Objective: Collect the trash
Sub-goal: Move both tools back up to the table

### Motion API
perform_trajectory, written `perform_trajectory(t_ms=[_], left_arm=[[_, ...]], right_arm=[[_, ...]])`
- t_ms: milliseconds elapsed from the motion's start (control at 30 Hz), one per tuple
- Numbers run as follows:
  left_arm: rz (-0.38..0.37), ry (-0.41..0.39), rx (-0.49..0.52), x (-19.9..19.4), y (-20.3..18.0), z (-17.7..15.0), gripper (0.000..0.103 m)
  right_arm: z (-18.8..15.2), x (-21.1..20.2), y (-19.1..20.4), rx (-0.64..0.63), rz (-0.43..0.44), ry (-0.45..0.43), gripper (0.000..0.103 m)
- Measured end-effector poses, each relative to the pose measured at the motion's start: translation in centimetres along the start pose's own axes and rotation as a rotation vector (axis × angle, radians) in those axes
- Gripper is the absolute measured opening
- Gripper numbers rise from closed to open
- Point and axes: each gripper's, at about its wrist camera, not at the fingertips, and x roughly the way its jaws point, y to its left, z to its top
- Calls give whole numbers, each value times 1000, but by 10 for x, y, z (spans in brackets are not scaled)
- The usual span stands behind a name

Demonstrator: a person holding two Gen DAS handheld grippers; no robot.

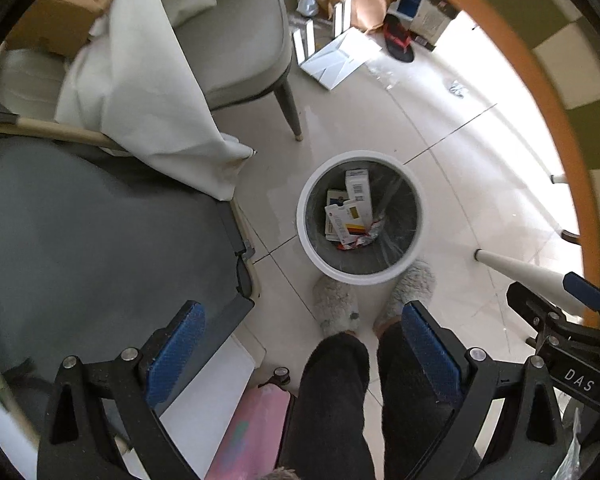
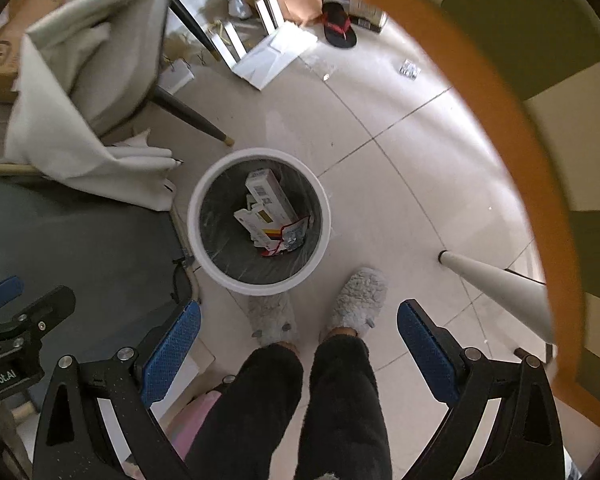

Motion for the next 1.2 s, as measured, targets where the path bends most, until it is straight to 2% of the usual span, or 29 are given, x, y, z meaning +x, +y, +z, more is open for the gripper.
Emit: perform_trajectory(t_ms=[300,433,533,633,700,833,933,1033,1100,1200], left_arm=[[-11,-54,10,-99,4,-29,100],[-4,-157,41,-161,-3,-23,100],[1,-250,82,-200,-19,-8,101],[11,-321,131,-236,-47,18,101],[13,-362,166,-259,-70,36,101],[13,-460,237,-303,-135,64,103],[16,-509,295,-323,-194,88,103],[43,-508,345,-325,-260,119,103],[49,-482,368,-318,-302,138,103],[84,-424,416,-295,-359,164,103]], right_arm=[[-23,-111,11,-1,64,-41,100],[-28,-167,5,46,111,-73,100],[-24,-213,-16,131,144,-128,100],[-15,-257,-54,235,154,-190,100],[-9,-284,-84,294,130,-234,100],[7,-327,-159,382,60,-273,100],[24,-347,-220,392,-43,-263,100],[41,-355,-290,406,-114,-241,100],[60,-356,-342,420,-150,-219,100],[84,-348,-396,414,-196,-182,100]])
